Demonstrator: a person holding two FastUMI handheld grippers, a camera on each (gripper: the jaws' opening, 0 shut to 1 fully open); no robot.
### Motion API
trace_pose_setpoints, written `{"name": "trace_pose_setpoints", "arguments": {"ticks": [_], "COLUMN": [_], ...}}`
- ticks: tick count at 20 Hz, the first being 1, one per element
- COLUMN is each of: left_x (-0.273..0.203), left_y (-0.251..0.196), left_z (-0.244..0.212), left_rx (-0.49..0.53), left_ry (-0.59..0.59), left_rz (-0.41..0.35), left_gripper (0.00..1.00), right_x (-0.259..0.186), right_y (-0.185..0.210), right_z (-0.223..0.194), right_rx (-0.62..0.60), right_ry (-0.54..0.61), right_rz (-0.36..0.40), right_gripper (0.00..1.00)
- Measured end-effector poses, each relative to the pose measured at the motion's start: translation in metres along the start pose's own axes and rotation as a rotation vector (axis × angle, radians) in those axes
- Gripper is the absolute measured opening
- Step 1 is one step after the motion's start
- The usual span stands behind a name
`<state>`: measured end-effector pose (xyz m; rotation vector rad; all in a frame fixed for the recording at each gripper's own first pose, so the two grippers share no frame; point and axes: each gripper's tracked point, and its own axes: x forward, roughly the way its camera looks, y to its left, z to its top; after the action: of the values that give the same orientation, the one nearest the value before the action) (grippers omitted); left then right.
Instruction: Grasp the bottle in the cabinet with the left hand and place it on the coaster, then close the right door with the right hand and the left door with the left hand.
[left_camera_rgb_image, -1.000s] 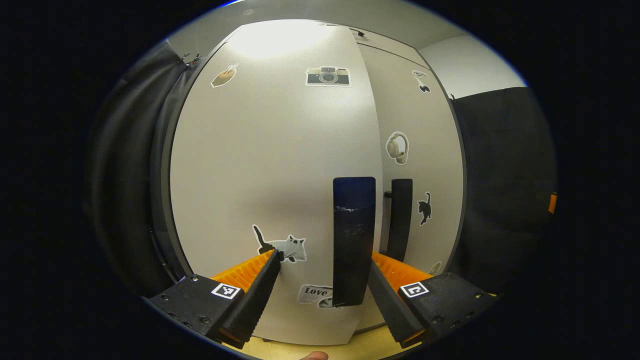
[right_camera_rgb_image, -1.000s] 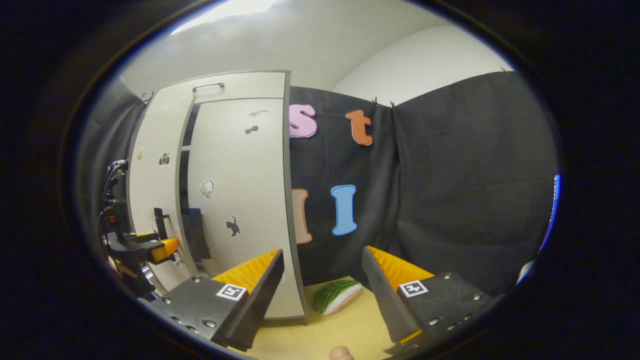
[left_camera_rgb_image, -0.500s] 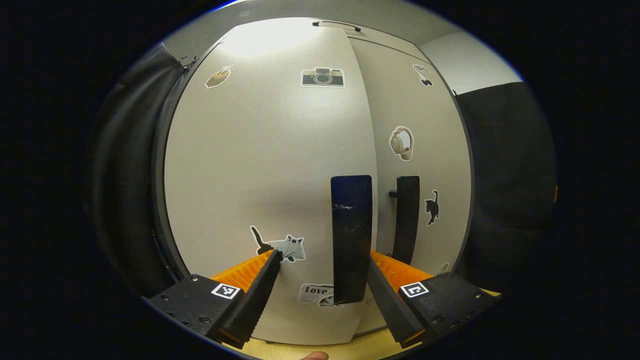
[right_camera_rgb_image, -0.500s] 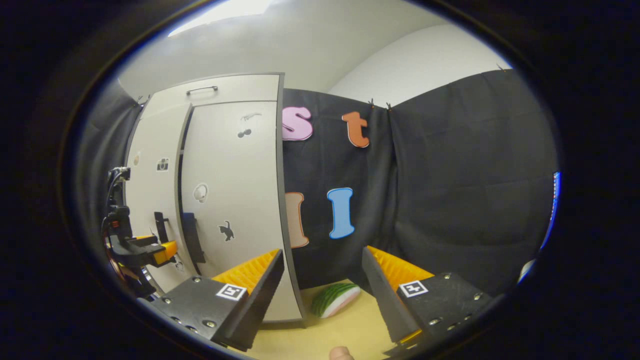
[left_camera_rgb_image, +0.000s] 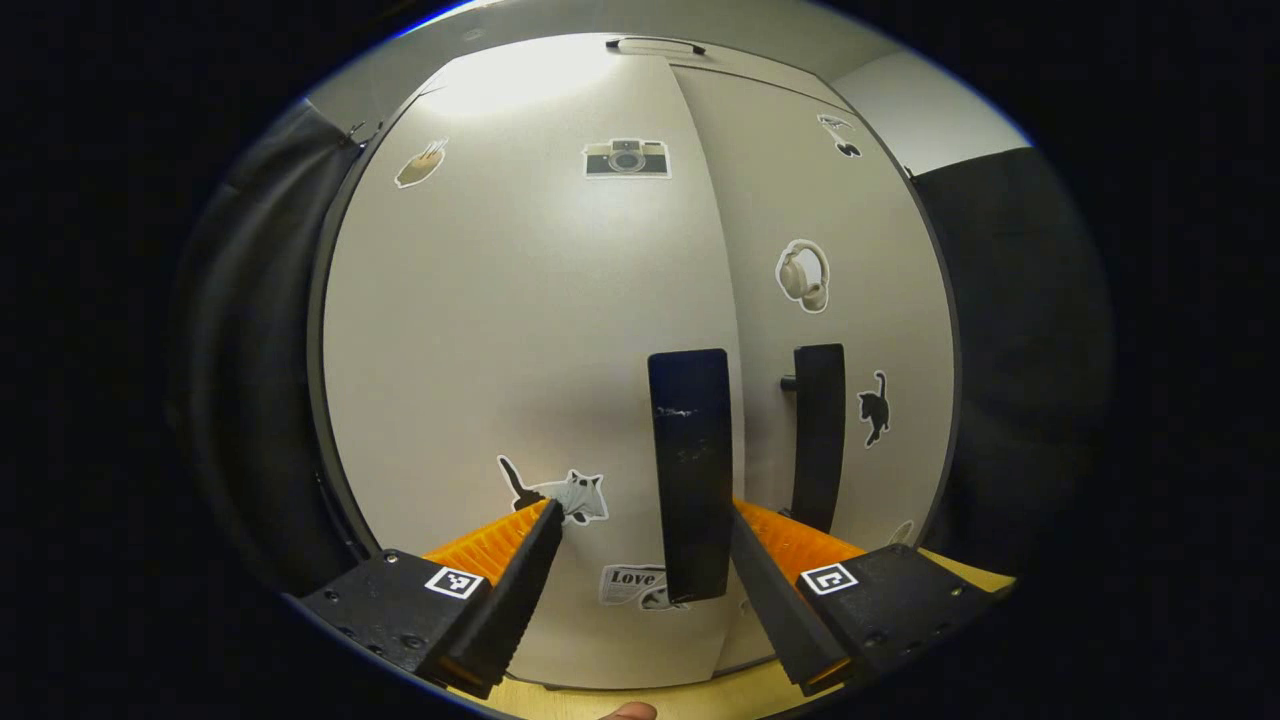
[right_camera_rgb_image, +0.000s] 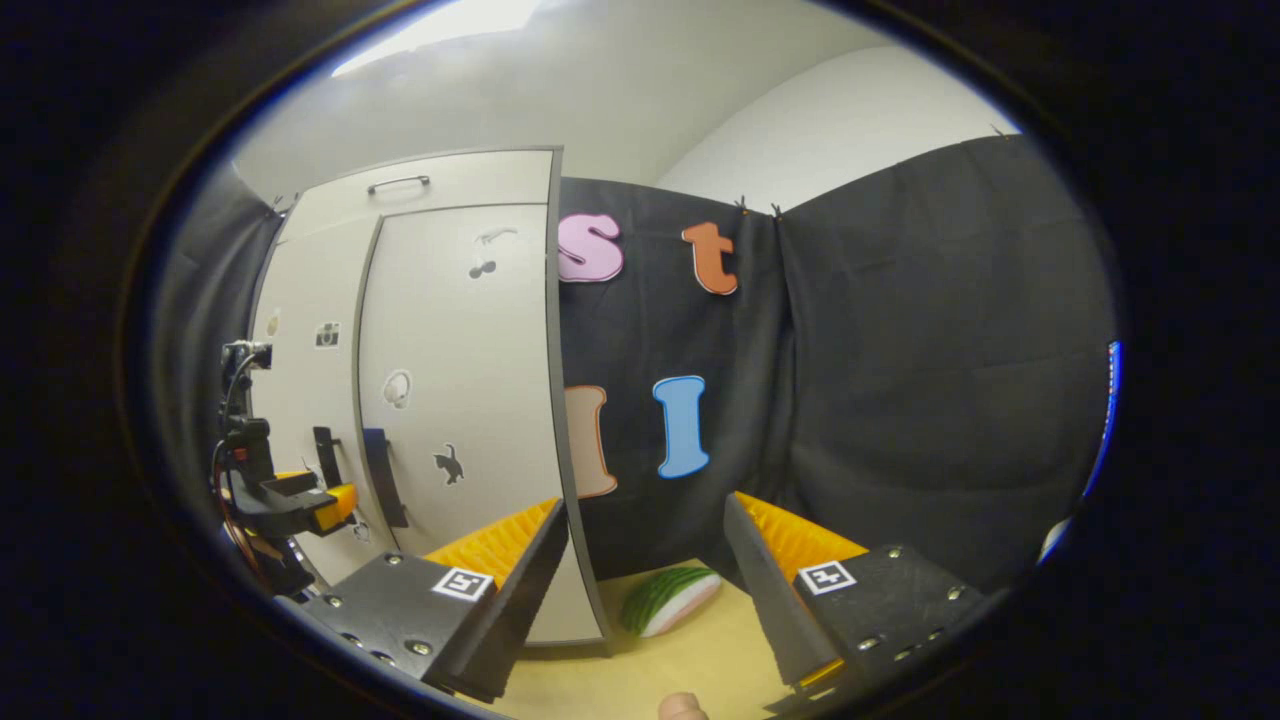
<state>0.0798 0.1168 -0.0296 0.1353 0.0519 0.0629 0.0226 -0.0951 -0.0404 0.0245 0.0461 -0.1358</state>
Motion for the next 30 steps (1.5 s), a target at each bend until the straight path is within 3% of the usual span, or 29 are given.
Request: {"name": "trace_pose_setpoints", "arguments": {"ticks": [9, 16, 17, 18, 30], "left_x": [-0.061, -0.108, -0.114, -0.117, -0.139], "left_y": [0.003, -0.033, -0.039, -0.045, -0.109], "left_z": [0.044, 0.093, 0.1, 0.105, 0.128], "left_rx": [-0.052, -0.06, -0.059, -0.054, -0.047], "left_ry": [-0.023, -0.069, -0.081, -0.095, -0.112], "left_rz": [0.04, -0.016, -0.021, -0.024, 0.01], "left_gripper": [0.99, 0.99, 0.99, 0.99, 0.99], "right_x": [0.001, -0.001, -0.002, -0.002, 0.012], "right_y": [0.008, 0.019, 0.017, 0.016, -0.035], "right_z": [0.012, 0.021, 0.021, 0.021, 0.029], "right_rx": [0.014, -0.016, -0.016, -0.016, -0.028], "right_ry": [-0.025, -0.041, -0.039, -0.04, -0.046], "right_rz": [0.067, 0.147, 0.153, 0.163, 0.218], "right_gripper": [0.95, 0.95, 0.99, 0.95, 0.92]}}
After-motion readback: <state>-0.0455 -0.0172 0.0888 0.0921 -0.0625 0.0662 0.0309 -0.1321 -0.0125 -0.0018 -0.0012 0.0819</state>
